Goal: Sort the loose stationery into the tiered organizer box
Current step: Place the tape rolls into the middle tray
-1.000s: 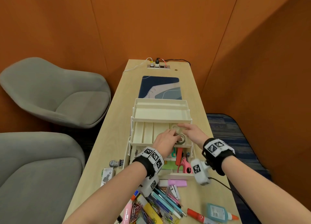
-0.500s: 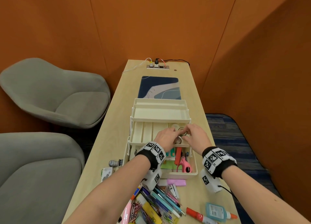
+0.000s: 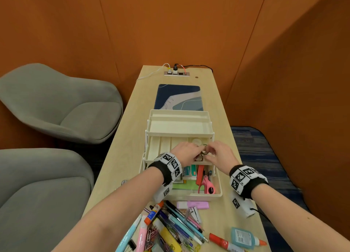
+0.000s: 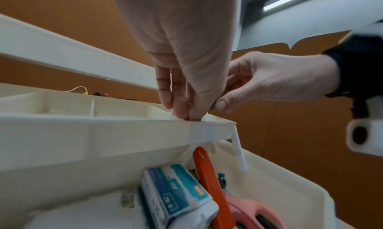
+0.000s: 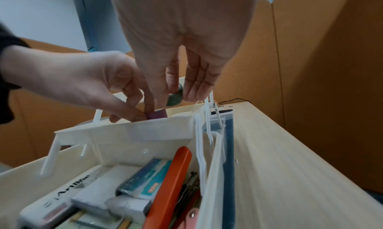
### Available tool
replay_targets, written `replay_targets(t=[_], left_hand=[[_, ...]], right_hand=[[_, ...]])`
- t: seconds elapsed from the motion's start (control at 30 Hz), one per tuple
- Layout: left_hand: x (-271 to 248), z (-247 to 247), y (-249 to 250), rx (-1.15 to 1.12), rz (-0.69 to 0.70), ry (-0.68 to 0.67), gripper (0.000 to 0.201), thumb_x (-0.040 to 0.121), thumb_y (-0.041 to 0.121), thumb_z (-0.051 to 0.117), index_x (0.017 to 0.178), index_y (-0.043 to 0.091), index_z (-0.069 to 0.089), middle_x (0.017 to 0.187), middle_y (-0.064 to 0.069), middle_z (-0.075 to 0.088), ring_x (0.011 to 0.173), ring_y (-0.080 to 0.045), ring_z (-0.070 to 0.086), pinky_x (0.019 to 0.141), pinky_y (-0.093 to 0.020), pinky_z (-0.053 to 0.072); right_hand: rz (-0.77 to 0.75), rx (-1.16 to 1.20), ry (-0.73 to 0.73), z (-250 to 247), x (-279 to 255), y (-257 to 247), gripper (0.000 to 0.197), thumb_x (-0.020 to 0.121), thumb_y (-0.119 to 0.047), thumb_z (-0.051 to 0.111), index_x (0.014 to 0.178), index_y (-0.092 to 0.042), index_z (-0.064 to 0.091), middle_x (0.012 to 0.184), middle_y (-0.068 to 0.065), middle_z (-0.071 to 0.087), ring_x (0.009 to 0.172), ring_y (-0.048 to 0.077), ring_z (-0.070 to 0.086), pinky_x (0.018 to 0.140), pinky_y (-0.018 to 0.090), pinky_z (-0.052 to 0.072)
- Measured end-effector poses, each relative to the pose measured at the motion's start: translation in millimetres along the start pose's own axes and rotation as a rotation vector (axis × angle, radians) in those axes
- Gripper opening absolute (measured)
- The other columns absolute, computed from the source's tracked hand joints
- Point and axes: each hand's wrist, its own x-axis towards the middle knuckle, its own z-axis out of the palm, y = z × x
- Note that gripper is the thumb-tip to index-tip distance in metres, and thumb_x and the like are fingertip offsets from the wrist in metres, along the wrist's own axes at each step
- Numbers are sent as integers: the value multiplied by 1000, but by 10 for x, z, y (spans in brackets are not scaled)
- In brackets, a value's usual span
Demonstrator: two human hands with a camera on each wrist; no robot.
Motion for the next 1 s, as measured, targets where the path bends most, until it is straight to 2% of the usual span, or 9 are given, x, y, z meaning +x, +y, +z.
replay_targets(t=[0.13, 0.23, 0.3, 0.43, 0.57, 0.67, 0.8, 0.93, 1.0], left_hand=[[12, -25, -14, -116, -51, 1, 35, 92, 14, 52, 121, 11, 34, 88, -11, 63, 71, -29, 57, 61, -36, 45], [56, -36, 1, -168, -66, 21, 41, 91, 14, 55, 122, 11, 29, 74, -4, 53, 64, -26, 54, 55, -35, 45], [82, -28, -3, -193, -68, 35, 42, 90, 15, 56, 121, 11, 29, 72, 0, 48, 62, -25, 54, 55, -35, 46], [101, 20, -23, -268, -86, 94, 39, 86, 16, 59, 114, 15, 31, 77, -3, 61, 66, -27, 58, 61, -39, 50], [121, 86, -39, -324, -170, 190, 35, 86, 11, 56, 115, 17, 37, 91, -5, 67, 79, -28, 61, 66, -39, 50], [125, 127, -19, -236, -194, 185, 23, 88, 6, 52, 110, 14, 46, 96, -8, 63, 89, -27, 56, 72, -38, 47], [122, 159, -49, -199, -201, 174, 15, 90, 5, 49, 101, 15, 51, 94, -7, 62, 91, -25, 52, 72, -36, 45], [127, 150, -98, -222, -182, 177, 22, 88, 3, 50, 105, 15, 55, 96, -5, 62, 91, -24, 52, 74, -36, 46], [128, 136, -127, -255, -185, 198, 19, 85, 2, 51, 98, 14, 57, 94, -6, 63, 91, -25, 53, 74, -37, 45]], right_hand=[[-58, -23, 17, -67, 99, 12, 12, 83, -26, 68, 89, -25, 57, 99, -4, 54, 92, 13, 49, 80, 28, 41], [-64, 48, 44, -104, 130, -6, 18, 82, -21, 68, 87, -29, 54, 92, -9, 59, 88, 14, 55, 81, 29, 45], [-45, 65, 48, -87, 114, 1, 12, 81, -19, 69, 85, -22, 57, 88, -10, 61, 86, 12, 57, 81, 28, 45], [-48, -96, 28, 29, 91, 74, 10, 84, -27, 62, 90, -19, 61, 88, -8, 62, 84, 13, 58, 89, 33, 43], [-45, -382, 40, 93, 154, 53, 22, 87, -35, 49, 106, -26, 56, 99, -4, 60, 97, 20, 54, 100, 38, 30], [-35, -523, 3, 111, 188, -6, 25, 90, -33, 48, 112, -25, 56, 114, 3, 51, 106, 23, 47, 98, 41, 33], [9, -658, -56, 142, 215, -90, 22, 92, -28, 48, 112, -24, 57, 117, 6, 43, 109, 23, 41, 92, 40, 35], [44, -595, -18, 154, 229, -147, 23, 94, -24, 45, 112, -25, 59, 118, 3, 49, 112, 22, 43, 96, 41, 32], [29, -478, 53, 158, 201, -181, 23, 92, -25, 44, 108, -26, 61, 114, -1, 53, 111, 20, 45, 98, 40, 29]])
